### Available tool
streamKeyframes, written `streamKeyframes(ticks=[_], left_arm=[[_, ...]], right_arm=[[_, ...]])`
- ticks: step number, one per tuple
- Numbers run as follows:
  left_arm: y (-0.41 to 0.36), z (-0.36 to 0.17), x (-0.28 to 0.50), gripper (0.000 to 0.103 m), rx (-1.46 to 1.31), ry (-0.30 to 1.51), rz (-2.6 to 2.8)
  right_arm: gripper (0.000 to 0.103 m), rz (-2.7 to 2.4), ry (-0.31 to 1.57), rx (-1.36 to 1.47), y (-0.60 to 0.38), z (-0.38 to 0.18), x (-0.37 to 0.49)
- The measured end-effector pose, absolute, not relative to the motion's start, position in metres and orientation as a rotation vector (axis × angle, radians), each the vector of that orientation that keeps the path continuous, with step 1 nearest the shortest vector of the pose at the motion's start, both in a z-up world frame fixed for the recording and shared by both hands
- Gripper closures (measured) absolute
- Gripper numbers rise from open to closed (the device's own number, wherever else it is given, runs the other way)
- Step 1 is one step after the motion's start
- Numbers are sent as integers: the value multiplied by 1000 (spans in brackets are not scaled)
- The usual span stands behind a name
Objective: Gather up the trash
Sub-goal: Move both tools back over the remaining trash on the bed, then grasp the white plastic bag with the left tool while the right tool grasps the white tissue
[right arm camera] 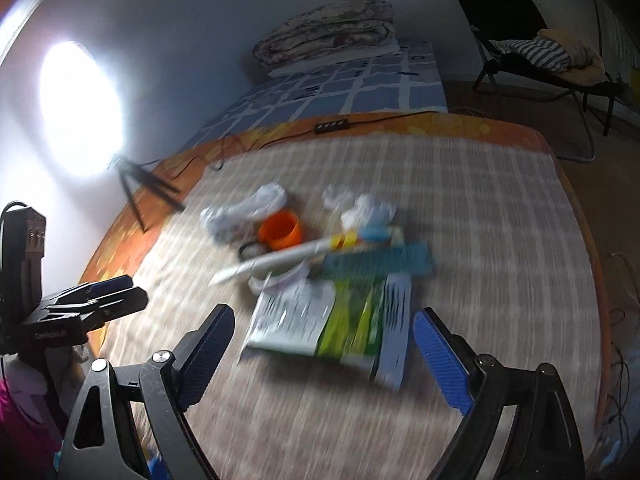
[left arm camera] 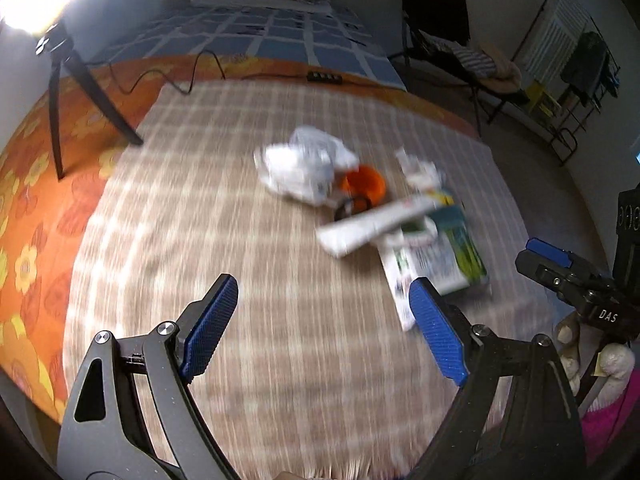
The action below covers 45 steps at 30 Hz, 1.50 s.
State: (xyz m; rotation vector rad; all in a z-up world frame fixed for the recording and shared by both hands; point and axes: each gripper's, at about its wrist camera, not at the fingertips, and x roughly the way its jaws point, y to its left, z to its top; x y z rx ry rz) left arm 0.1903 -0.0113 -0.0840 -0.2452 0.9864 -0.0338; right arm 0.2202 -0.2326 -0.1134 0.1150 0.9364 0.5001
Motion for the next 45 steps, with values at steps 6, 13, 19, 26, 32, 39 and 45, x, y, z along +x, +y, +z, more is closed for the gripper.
streamKeyframes(ticks=[6, 13, 19, 26, 32, 39, 45], left_arm=[[5, -91, 235, 13, -313, 988, -10], [23, -110, 272, 13, -442, 1006, 13], [17, -125, 296, 13, -388, 1025, 41], [14, -136, 308, 28, -350, 1047, 50], [17, -146, 312, 47, -362, 1068, 50], [17, -142, 310, 57, -344, 1040, 72], [23, -129, 303, 59, -334, 998, 96]], right_arm=[[10, 460, 940, 95, -226, -125, 274], [11, 453, 968, 123, -217, -145, 316], [11, 472, 977, 104, -200, -156, 338], [17, 467, 1002, 54, -185, -171, 352], [46, 468, 1037, 58, -185, -182, 357], [71, 480, 1024, 96, -193, -182, 357], [71, 467, 958, 142, -205, -163, 353]])
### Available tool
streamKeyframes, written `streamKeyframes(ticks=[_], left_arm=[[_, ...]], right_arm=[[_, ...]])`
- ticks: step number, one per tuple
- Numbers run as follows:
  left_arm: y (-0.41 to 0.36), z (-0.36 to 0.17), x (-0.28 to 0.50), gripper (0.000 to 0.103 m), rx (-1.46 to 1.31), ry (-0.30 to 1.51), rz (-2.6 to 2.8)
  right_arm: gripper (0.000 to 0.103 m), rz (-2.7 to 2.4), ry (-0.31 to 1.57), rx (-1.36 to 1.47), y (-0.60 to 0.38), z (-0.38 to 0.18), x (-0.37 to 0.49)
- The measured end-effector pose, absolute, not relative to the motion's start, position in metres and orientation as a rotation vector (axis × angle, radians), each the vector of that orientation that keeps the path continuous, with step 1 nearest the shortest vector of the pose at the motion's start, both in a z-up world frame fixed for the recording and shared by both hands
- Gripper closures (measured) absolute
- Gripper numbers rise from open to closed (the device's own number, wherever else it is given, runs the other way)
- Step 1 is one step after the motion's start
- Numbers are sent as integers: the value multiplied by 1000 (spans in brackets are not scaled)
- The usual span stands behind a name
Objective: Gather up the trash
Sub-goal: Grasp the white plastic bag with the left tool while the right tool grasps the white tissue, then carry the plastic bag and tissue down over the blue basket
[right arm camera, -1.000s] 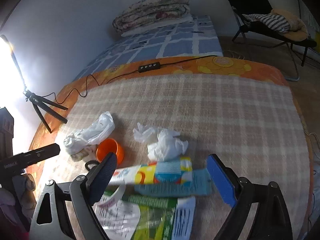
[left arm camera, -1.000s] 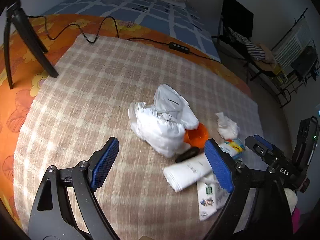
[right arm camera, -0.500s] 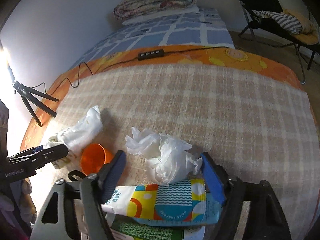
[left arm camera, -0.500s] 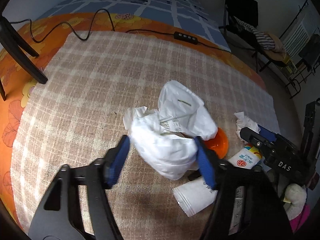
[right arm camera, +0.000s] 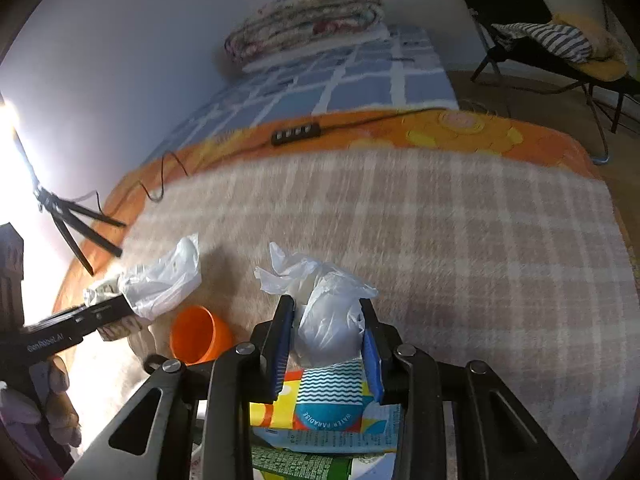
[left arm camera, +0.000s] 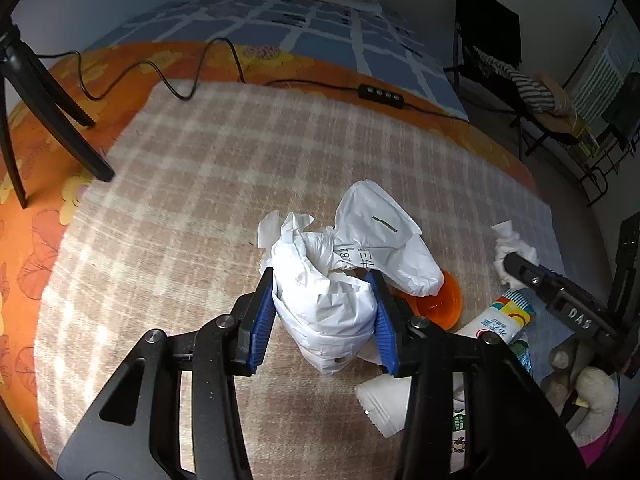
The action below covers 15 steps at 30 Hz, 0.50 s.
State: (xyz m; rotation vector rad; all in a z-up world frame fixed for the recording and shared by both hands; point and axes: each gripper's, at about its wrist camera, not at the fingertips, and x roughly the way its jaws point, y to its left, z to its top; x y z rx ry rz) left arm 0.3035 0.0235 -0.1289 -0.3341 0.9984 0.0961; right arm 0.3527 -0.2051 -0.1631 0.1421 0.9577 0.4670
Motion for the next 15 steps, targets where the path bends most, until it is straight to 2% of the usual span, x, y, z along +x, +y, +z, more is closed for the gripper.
streamKeyframes(ticks=[15], left_arm=[[27, -70, 252, 60, -289, 899, 95]], right_arm=[[71, 510, 851, 150, -212, -92, 301]])
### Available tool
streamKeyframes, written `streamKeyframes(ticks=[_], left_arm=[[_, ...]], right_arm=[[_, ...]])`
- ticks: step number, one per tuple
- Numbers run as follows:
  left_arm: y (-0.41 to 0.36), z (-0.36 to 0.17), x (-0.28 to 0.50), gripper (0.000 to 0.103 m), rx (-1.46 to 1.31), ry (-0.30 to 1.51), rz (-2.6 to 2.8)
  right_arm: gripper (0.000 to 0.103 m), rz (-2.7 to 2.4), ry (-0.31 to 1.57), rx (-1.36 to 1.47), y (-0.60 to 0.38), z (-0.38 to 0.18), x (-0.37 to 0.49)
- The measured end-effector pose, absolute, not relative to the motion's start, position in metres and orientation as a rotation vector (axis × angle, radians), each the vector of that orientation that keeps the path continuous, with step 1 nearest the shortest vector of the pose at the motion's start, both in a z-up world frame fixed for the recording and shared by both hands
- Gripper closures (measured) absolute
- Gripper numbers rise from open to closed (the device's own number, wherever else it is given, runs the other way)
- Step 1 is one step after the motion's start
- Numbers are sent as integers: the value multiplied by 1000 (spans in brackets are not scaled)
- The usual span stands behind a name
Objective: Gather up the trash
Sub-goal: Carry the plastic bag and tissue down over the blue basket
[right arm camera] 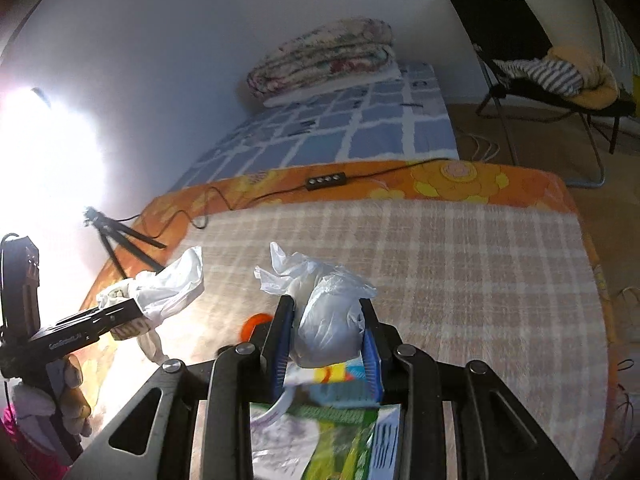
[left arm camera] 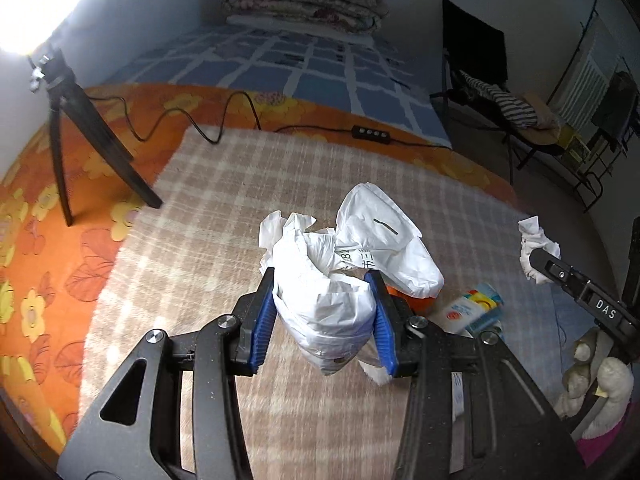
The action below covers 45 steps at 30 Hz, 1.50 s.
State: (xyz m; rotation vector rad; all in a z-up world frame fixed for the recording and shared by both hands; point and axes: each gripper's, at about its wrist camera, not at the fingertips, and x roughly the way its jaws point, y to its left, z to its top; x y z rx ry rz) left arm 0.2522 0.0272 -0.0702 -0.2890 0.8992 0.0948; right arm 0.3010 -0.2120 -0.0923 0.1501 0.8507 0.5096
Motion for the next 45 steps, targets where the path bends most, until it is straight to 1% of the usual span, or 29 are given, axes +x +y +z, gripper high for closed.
streamKeyframes(ticks=[12, 22, 33, 45], left_arm=[[21, -20, 153, 60, -302, 846, 49], [11, -10, 60, 60, -304, 834, 8], [-21, -26, -6, 60, -223, 852, -31], [-42, -80, -48, 60, -203, 974, -60]], right_arm=[[71, 599, 818, 94, -209, -48, 201], [71, 662, 824, 28, -206, -46, 103], [71, 679, 873, 26, -218, -70, 26], [71, 691, 927, -20, -215, -105, -27]])
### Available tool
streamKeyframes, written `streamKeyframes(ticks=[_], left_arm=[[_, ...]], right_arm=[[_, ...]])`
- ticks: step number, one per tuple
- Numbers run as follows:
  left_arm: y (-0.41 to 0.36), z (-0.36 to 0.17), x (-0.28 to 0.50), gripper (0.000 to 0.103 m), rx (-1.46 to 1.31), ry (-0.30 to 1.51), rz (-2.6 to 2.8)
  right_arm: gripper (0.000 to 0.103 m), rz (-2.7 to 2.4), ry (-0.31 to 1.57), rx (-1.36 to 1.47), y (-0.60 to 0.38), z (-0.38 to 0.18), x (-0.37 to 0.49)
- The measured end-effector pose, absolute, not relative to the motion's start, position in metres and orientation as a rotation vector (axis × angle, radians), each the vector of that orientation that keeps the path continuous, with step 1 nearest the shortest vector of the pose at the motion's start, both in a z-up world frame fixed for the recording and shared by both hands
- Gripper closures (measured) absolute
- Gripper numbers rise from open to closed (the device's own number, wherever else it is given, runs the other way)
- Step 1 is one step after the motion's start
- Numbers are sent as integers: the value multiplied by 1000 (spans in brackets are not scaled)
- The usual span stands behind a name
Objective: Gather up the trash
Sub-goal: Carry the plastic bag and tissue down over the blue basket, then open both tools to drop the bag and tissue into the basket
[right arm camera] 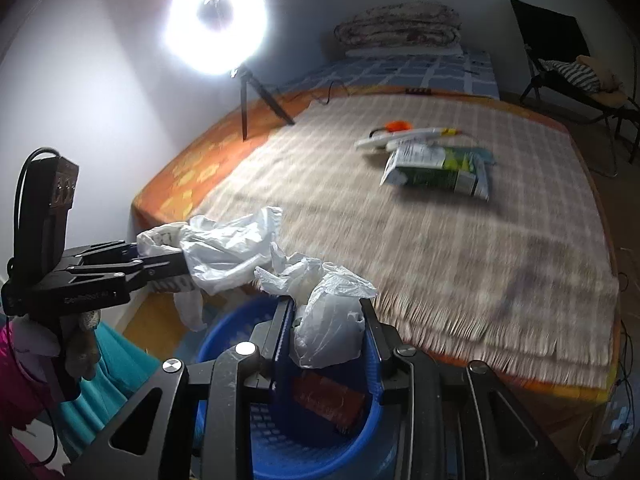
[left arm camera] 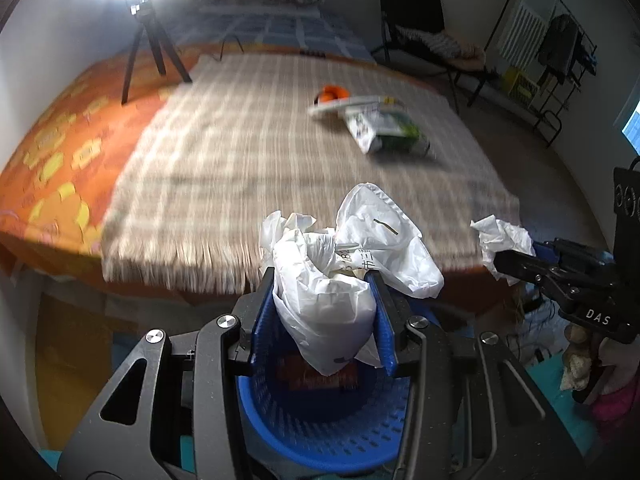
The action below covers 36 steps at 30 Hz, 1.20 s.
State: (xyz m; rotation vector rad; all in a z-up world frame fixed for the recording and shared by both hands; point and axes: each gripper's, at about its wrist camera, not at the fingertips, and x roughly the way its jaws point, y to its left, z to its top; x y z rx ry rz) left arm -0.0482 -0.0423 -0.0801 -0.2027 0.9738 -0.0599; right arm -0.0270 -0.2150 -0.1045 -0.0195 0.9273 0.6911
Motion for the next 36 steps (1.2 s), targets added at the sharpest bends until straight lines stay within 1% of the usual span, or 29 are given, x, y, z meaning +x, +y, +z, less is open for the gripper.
streamKeyframes(ticks=[16, 21, 36], left_arm=[[-54, -144, -78, 60, -201, 1122, -75], [-54, -161, -79, 60, -205, 1166, -75], [-60, -185, -78, 59, -168, 1228, -70]], right_arm=[[71, 724, 1042, -88, -197, -161, -61], [69, 725, 1069, -113, -193, -174, -65], [67, 723, 1130, -172, -185, -201, -70]])
